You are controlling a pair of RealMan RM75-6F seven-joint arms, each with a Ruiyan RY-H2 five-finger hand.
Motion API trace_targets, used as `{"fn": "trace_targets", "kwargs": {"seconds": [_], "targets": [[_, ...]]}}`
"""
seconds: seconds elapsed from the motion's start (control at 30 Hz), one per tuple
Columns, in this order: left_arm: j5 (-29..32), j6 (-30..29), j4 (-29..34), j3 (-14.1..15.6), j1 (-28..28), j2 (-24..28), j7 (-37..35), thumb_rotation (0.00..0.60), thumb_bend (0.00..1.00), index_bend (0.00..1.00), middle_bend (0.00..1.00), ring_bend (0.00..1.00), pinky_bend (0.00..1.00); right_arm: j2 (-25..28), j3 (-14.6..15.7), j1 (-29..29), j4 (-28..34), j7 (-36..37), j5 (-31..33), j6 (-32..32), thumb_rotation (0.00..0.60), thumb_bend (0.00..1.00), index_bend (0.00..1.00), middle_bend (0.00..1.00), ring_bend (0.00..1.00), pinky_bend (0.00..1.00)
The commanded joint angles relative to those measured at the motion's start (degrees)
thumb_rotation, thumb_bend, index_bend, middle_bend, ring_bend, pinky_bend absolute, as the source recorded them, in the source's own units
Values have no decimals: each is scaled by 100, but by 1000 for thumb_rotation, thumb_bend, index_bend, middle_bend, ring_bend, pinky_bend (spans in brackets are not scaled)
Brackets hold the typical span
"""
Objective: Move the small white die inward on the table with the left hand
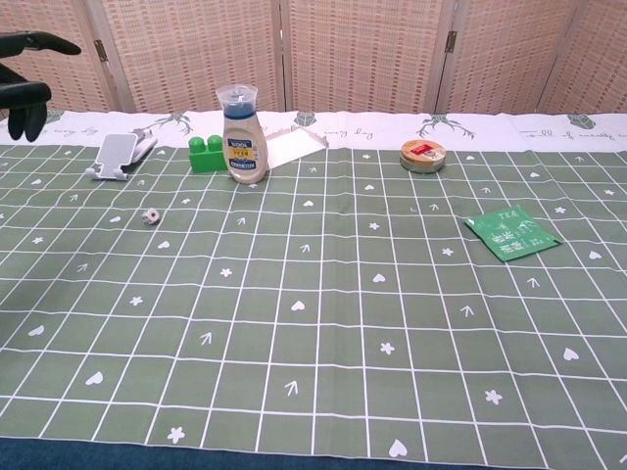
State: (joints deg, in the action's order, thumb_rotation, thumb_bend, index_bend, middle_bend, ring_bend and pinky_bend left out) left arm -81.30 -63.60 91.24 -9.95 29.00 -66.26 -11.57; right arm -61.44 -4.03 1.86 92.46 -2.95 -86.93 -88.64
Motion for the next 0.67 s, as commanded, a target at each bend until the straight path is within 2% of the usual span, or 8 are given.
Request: {"fn": "trace_targets", "kwargs": {"seconds": [0.03,0.1,0.17,0.23,0.37,0.47,0.67], "targets": [[160,-43,-32,99,-112,83,331,234,137,103,617,563,845,15,-9,9,15,-16,-4,3,600,158,193,196,179,234],[289,-64,-15,148,-184,153,614,358,137,122,606,543,791,29,-17,18,33,-39,-6,7,600,158,192,196,179,234],[459,-168,41,183,-295,222,958,543,137,133,601,531,759,52,-22,35,63,-85,-10,28,600,158,193,196,179,234],[608,-372,85,205,-443,252,1251,599,137,140,597,516,722,80,-25,56,104,-135,-15,58,600,158,192,196,179,234],[804,-757,122,277,-760,313,1551,600,137,145,536,454,603,136,0,97,195,-141,-48,146,600,159,192,207,179,234],[856,-1098,107,348,-1023,337,1683,600,137,146,499,425,552,166,26,132,225,-129,-88,213,600,163,193,207,179,234],[634,-1693,162,548,-1486,387,1731,600,137,171,489,404,525,150,61,216,238,-109,-177,326,600,176,193,207,179,234]]}}
